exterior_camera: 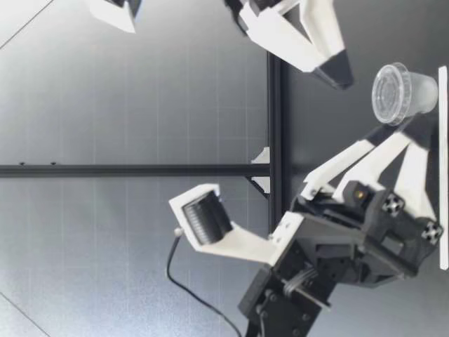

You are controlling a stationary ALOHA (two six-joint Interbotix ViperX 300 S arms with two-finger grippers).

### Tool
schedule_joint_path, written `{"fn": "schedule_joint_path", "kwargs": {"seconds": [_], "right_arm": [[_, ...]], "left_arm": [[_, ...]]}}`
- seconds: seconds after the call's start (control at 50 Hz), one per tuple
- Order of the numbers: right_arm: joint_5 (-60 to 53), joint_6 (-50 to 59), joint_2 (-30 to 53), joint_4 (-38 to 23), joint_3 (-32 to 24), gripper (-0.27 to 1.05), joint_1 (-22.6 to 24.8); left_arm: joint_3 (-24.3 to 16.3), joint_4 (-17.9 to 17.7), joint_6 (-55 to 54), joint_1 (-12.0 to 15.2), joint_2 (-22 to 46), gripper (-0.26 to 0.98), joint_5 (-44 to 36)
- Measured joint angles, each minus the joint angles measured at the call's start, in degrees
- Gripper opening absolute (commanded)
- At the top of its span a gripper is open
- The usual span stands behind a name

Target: Pick up the plastic cup and open its lid.

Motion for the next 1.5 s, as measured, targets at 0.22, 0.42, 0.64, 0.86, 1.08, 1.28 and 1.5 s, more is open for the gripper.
{"fn": "schedule_joint_path", "kwargs": {"seconds": [0.22,0.42,0.64,0.86,1.08,1.28,1.5], "right_arm": [[0.0,0.0,2.2,0.0,-0.1,-0.16,0.0],[0.8,0.0,3.3,0.0,-0.1,-0.16,0.0],[3.2,0.0,3.3,0.0,0.0,-0.16,0.0],[3.3,0.0,5.4,0.0,-0.7,-0.16,-0.1],[3.3,-0.4,7.1,0.0,-2.1,-0.16,-0.3],[3.3,-0.5,7.1,0.0,-2.5,-0.16,-0.4],[3.3,-0.5,7.1,0.0,-2.5,-0.16,-0.3]], "left_arm": [[-0.4,0.0,-0.1,0.3,0.7,0.49,0.0],[-1.1,0.0,-0.1,0.4,1.7,0.49,0.0],[-1.8,0.0,-0.1,0.4,1.7,0.49,0.0],[-2.6,0.0,-0.1,0.4,1.8,0.49,0.4],[-3.8,0.1,-0.1,0.4,2.1,0.49,2.7],[-4.1,0.3,-0.1,0.4,2.4,0.48,3.6],[-4.0,0.3,-0.3,0.4,2.4,0.35,3.6]]}}
